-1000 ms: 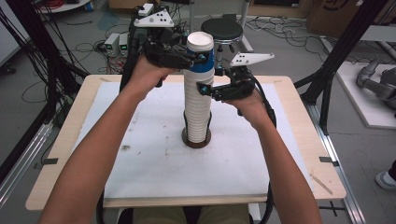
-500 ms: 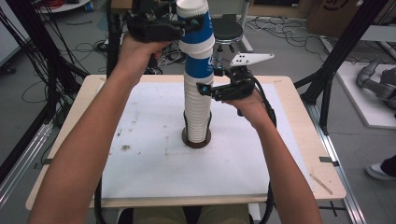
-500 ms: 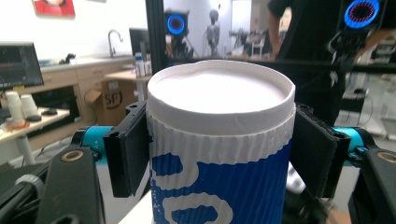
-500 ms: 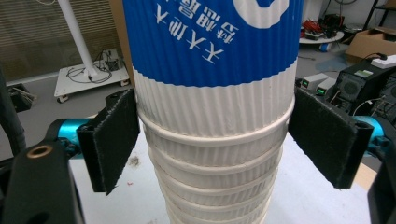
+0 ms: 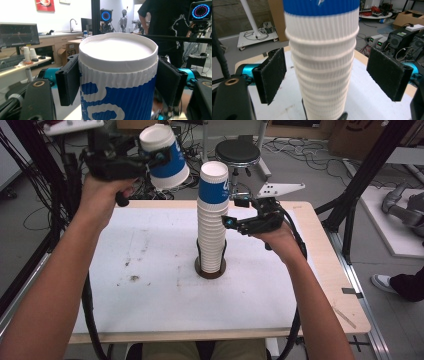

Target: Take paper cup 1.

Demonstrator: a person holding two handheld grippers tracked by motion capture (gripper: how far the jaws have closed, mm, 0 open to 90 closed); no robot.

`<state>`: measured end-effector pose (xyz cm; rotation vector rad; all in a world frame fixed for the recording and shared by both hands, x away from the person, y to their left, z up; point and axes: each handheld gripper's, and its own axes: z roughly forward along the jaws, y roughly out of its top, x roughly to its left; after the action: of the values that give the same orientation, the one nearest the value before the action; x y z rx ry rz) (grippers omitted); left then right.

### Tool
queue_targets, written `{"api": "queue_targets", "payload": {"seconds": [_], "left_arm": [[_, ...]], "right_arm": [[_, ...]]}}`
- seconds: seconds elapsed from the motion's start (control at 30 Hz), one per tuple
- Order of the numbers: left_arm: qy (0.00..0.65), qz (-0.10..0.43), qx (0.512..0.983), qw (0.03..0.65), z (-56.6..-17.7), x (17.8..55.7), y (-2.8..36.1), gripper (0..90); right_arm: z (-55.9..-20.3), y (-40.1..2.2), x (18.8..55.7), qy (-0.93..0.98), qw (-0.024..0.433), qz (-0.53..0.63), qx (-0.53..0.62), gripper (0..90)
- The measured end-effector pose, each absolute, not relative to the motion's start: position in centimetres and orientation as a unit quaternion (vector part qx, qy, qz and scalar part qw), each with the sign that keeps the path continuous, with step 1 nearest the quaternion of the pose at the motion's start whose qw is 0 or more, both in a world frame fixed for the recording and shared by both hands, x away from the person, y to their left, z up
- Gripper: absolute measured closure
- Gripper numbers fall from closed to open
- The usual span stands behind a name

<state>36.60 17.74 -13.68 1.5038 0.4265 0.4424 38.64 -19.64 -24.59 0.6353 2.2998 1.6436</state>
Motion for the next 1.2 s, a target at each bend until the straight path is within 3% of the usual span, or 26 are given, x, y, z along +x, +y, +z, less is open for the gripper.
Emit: {"api": "queue_targets", "payload": {"seconds": [0.37, 0.73, 1.2], "left_arm": [[0.213, 0.194, 0.686, 0.668, -20.2, 34.8, 20.2, 28.0], [0.23, 0.172, 0.693, 0.661, -27.6, 33.1, 20.8, 27.9], [0.233, 0.16, 0.704, 0.651, -31.8, 31.6, 20.2, 27.6]], "right_arm": [[-26.7, -22.4, 36.8, 0.799, 0.126, 0.544, 0.224, 16.5], [-31.0, -25.3, 34.1, 0.798, 0.13, 0.534, 0.246, 16.5], [-34.4, -25.6, 32.3, 0.795, 0.129, 0.534, 0.257, 16.5]]}}
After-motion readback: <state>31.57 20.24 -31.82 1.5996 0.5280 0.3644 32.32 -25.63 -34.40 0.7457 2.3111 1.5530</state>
